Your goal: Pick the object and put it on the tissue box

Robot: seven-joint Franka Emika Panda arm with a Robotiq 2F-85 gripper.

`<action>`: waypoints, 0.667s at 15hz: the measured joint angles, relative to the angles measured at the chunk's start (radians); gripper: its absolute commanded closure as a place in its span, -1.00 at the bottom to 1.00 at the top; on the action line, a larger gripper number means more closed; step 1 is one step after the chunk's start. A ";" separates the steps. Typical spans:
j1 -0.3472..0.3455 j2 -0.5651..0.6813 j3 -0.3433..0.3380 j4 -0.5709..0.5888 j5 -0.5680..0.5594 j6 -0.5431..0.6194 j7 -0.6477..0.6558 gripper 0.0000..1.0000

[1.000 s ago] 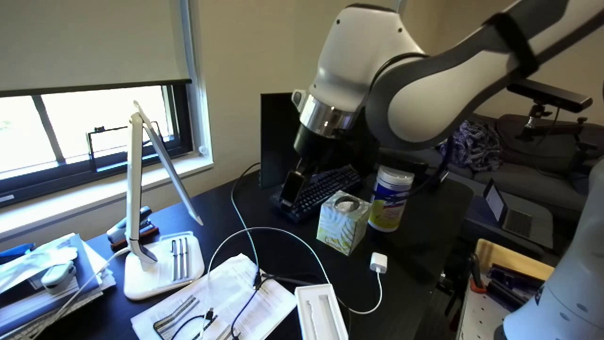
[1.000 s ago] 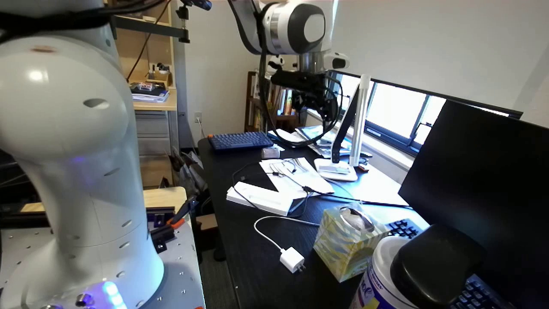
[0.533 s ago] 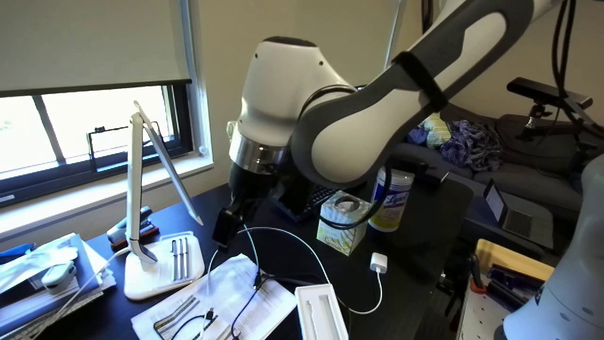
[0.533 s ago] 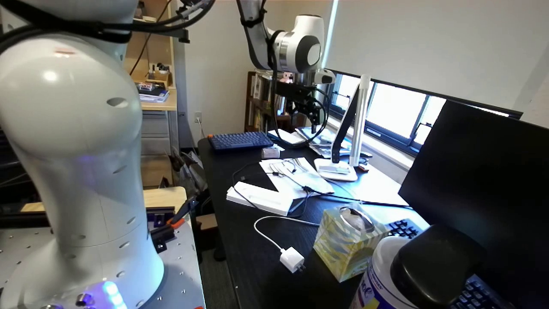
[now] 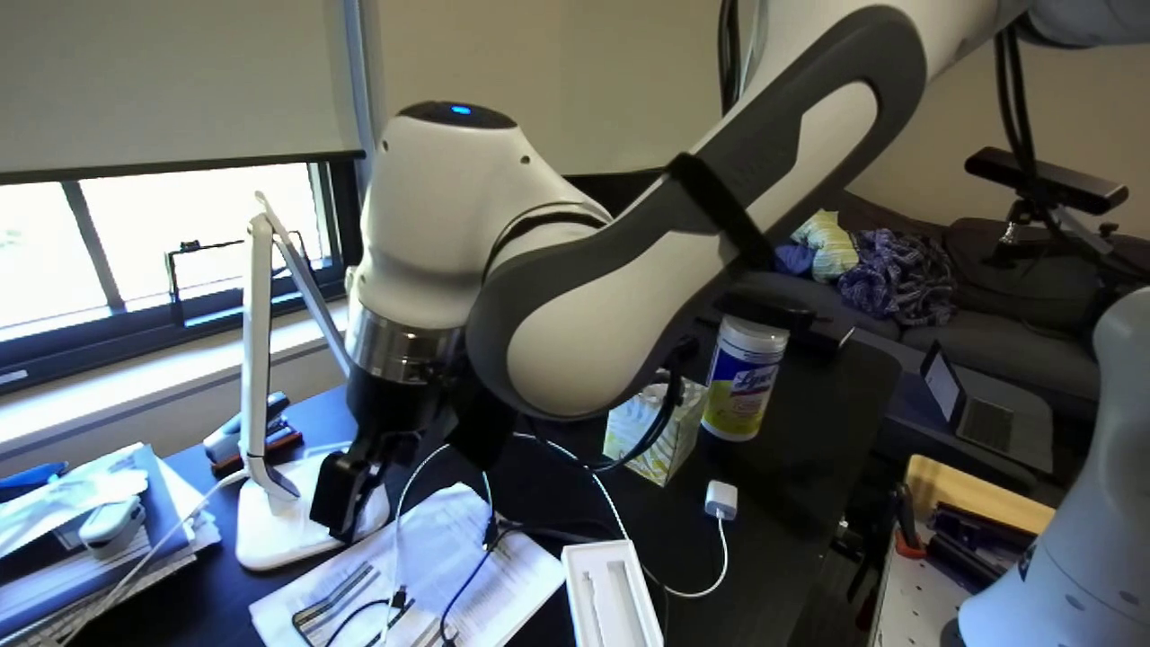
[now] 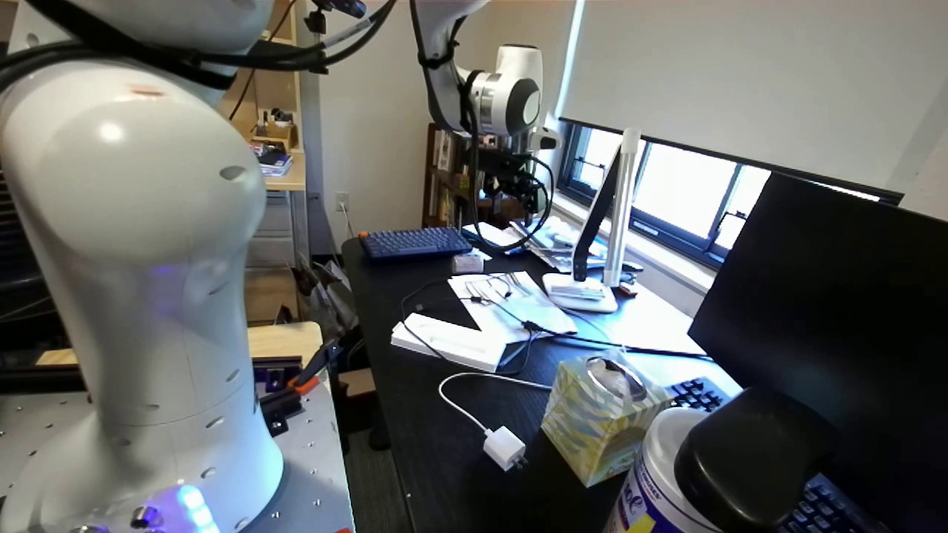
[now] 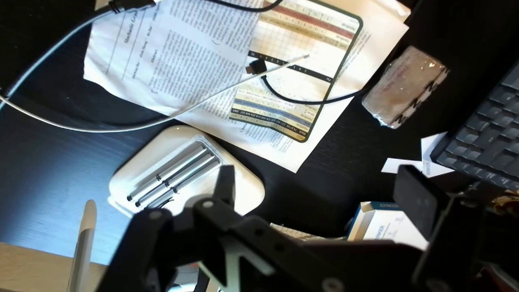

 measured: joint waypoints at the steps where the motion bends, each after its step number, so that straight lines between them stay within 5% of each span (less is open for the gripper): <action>1: 0.000 0.000 -0.002 0.000 0.000 0.000 0.000 -1.00; 10: 0.028 0.071 -0.017 0.046 0.002 -0.007 0.000 -1.00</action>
